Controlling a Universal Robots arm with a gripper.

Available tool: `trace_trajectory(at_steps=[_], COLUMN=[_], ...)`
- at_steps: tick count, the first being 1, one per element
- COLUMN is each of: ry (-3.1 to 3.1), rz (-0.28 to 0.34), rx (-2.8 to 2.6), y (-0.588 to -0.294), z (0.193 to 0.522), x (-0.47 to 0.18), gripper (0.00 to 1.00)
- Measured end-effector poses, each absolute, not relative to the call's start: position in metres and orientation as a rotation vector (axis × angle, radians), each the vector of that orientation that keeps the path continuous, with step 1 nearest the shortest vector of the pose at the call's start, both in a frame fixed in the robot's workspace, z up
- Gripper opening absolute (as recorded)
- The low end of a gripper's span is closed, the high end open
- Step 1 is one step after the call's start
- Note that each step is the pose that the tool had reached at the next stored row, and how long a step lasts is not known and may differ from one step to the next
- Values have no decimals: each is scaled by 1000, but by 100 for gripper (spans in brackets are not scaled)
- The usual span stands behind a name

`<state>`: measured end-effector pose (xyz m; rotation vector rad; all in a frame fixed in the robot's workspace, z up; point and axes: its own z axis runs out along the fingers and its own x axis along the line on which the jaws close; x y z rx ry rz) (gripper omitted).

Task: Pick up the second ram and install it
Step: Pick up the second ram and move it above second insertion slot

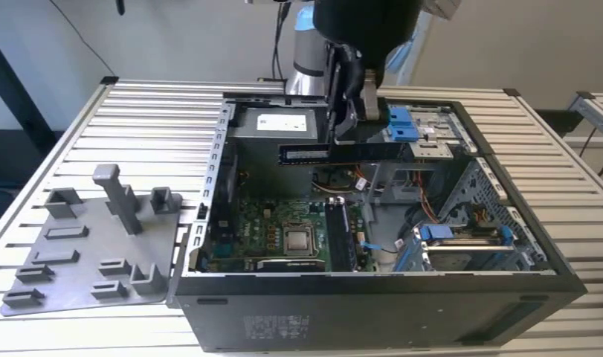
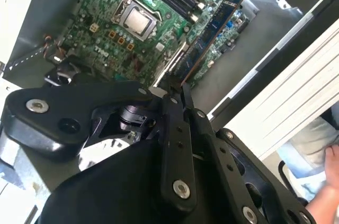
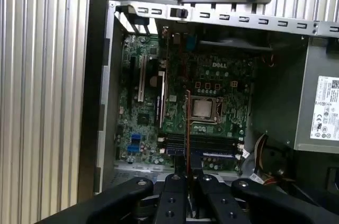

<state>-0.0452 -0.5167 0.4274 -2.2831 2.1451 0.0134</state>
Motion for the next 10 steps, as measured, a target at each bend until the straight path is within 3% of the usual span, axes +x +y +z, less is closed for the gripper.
trace_trajectory(at_steps=[10], ry=[2145], rz=[13], rx=[-2283], y=[-517], z=[427], x=[-13], gripper=[14])
